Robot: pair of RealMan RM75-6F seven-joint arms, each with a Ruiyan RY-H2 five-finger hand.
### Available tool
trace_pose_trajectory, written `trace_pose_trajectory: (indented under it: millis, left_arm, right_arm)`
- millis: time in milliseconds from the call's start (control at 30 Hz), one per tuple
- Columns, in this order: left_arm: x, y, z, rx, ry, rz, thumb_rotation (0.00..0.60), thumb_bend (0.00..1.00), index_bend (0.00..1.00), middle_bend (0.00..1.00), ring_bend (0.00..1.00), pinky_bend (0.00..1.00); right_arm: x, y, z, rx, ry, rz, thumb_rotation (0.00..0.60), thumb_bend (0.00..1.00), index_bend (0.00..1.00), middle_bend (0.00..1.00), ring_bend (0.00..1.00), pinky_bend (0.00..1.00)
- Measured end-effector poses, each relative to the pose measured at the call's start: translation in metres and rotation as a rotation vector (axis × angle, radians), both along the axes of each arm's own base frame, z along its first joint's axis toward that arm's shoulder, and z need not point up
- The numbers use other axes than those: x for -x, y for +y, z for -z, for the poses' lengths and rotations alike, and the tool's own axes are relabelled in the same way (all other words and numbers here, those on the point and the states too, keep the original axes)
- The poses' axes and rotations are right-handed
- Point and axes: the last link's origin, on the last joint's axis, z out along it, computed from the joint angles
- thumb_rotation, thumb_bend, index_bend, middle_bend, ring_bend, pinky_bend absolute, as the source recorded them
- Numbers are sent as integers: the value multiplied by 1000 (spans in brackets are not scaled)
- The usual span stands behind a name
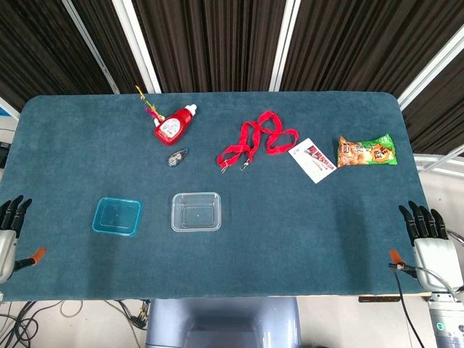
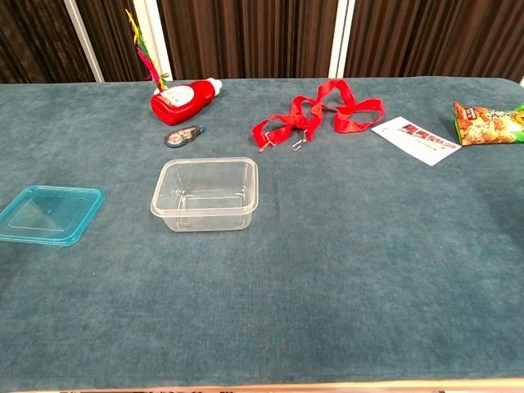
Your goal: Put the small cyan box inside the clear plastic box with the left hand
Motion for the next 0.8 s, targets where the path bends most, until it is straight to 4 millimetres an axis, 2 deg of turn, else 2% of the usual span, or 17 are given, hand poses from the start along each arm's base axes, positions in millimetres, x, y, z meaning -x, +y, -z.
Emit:
trace_pose_trajectory:
  millis: [800]
  left_arm:
    - [3,2,-1,-1,-9,-11,600,137,0,0,0,31]
  right_arm:
    - [0,1,0,-3,3,8,600,308,40,44,37,0]
